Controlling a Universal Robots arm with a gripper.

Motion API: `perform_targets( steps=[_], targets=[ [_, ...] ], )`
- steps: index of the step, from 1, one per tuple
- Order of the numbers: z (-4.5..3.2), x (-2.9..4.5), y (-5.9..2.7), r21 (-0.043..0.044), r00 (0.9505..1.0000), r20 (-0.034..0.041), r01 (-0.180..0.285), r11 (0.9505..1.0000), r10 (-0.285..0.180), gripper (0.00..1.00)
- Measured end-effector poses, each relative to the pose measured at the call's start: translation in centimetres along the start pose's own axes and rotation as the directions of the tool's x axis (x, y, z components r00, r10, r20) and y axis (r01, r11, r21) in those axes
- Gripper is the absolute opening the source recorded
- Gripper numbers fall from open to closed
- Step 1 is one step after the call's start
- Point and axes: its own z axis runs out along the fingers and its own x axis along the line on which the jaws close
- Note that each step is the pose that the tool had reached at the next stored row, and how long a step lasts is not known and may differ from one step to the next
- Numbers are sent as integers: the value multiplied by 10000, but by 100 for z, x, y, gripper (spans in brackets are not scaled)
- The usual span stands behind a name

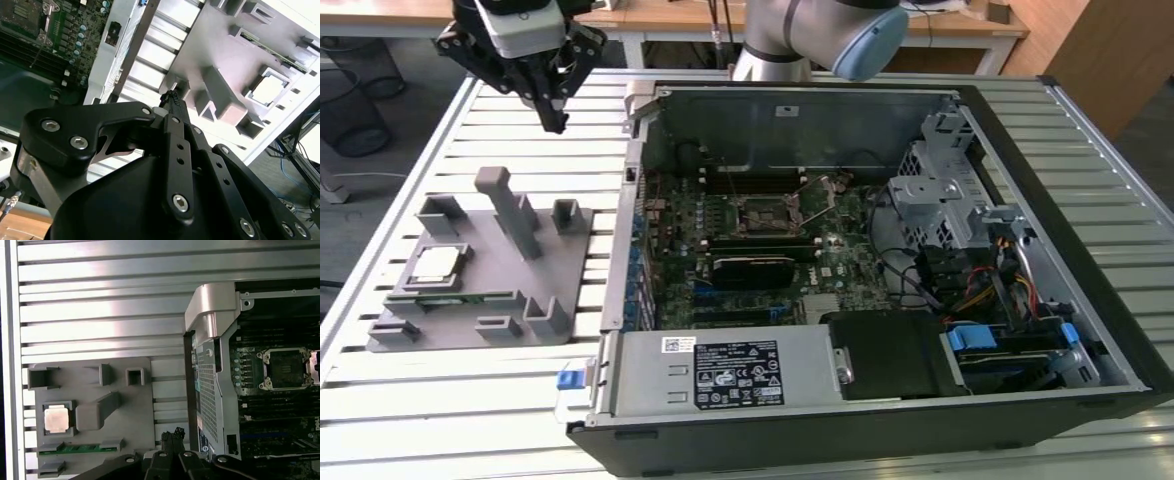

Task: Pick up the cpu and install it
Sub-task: 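Reach for the cpu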

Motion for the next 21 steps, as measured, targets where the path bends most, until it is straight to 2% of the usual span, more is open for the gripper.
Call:
perform_targets(
  steps=[11,21],
  targets=[
    [10,206,-10,0,10000,-6,-1,10000,1,11],
    [20,328,-20,0,10000,-6,-1,10000,1,11]
  ],
)
